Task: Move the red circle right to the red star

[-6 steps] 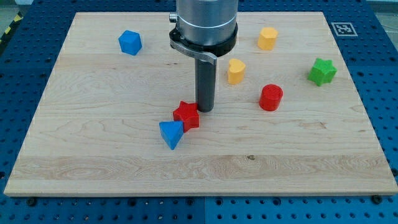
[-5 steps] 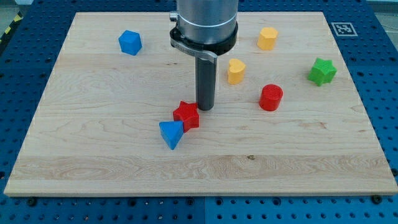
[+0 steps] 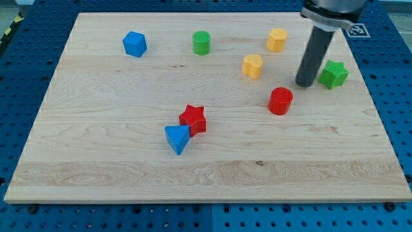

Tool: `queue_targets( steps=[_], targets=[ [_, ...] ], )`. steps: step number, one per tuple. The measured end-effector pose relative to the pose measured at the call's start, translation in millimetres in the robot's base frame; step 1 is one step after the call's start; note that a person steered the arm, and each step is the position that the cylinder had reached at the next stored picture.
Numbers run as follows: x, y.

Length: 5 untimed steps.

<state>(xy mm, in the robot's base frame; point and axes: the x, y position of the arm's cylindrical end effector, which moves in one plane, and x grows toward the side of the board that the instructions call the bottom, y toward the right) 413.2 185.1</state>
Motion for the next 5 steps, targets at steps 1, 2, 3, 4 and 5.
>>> queue_targets(
  steps=[1,2,3,4,5],
  targets=[
    [26,-26],
    [54,-62],
    [80,-93],
    [69,-89],
    [37,-84]
  ],
)
